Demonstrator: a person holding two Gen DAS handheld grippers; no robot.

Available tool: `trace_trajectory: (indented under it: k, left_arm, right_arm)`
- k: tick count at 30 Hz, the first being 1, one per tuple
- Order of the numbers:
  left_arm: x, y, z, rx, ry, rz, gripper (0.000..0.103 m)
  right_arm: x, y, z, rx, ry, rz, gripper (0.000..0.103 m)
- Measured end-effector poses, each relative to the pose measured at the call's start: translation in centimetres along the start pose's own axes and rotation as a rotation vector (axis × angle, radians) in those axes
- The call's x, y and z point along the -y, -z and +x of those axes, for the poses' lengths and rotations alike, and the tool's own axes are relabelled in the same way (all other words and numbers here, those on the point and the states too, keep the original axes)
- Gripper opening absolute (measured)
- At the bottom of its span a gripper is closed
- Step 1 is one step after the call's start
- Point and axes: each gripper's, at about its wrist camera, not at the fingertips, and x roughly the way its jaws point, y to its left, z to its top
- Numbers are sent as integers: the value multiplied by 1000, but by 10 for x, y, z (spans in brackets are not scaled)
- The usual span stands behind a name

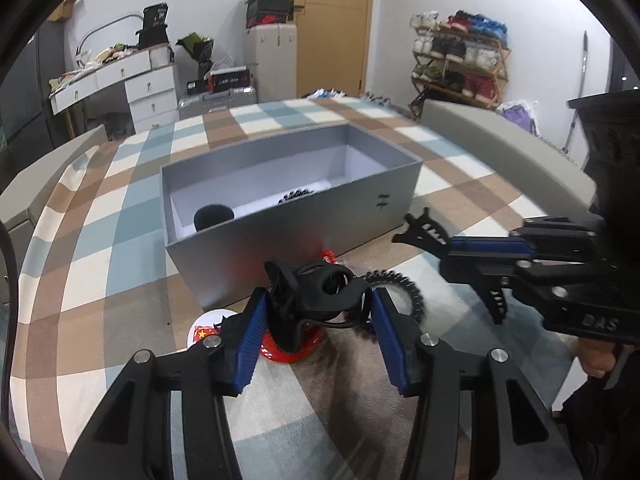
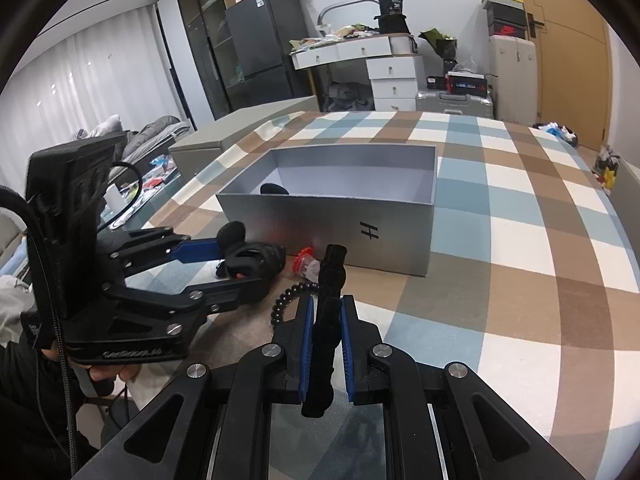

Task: Organize jewelry
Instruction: 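Carry the claw clip into the grey box with the left tool while the right drops the tie in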

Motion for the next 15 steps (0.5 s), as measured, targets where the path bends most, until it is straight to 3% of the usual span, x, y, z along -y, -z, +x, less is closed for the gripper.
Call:
trace_trajectory:
  k: [7,15]
  left_arm:
    - [-1,-15,-25,114,11,-13,46]
    - [-25,-33,-27,171,-39,-55,46]
  right_arm:
    - [1,-6,-14,71,-18,14,12]
    - [-1,-35,-22,175,-29,45,12]
